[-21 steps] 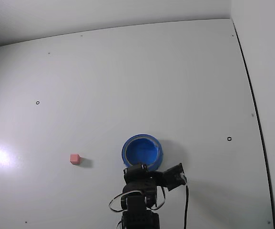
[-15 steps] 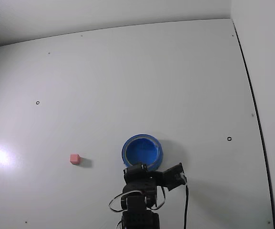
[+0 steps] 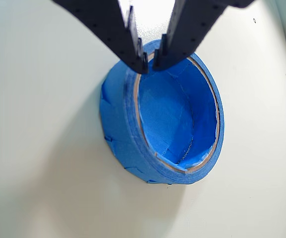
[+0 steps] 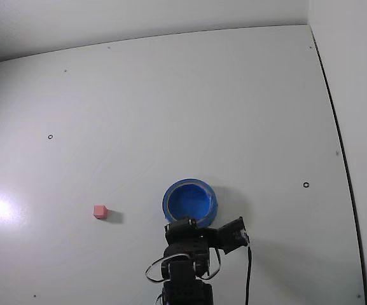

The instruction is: Grasp a block and put it in the bin.

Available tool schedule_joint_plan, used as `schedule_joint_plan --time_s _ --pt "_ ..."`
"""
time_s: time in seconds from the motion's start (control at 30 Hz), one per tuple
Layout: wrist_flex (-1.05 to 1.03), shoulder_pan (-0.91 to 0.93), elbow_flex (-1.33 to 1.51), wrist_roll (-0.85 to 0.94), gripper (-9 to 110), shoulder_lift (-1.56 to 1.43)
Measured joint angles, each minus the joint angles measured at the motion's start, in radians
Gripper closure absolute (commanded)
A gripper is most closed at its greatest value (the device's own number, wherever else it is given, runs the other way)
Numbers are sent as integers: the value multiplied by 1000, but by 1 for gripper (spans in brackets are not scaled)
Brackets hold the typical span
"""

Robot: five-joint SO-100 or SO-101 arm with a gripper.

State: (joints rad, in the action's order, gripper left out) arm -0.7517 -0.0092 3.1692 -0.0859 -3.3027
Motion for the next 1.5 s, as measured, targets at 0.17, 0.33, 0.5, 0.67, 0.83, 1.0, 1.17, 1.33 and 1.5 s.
schedule_joint_plan --time_s 0.17,0.33,0.5,0.67,0.83,1.0,1.17,1.33,1.5 --pt "0 0 -20 204 99 0" --pt "0 0 -66 517 91 0" --pt "0 -11 -195 730 79 0" --pt "-87 -132 -387 758 75 104" --pt "-215 -311 -555 750 75 273" --pt "-282 -535 -818 653 75 565" --pt "-285 -629 -1000 606 75 818" --pt "-285 -652 -1088 601 75 992" --pt "-285 -652 -1131 601 75 1141"
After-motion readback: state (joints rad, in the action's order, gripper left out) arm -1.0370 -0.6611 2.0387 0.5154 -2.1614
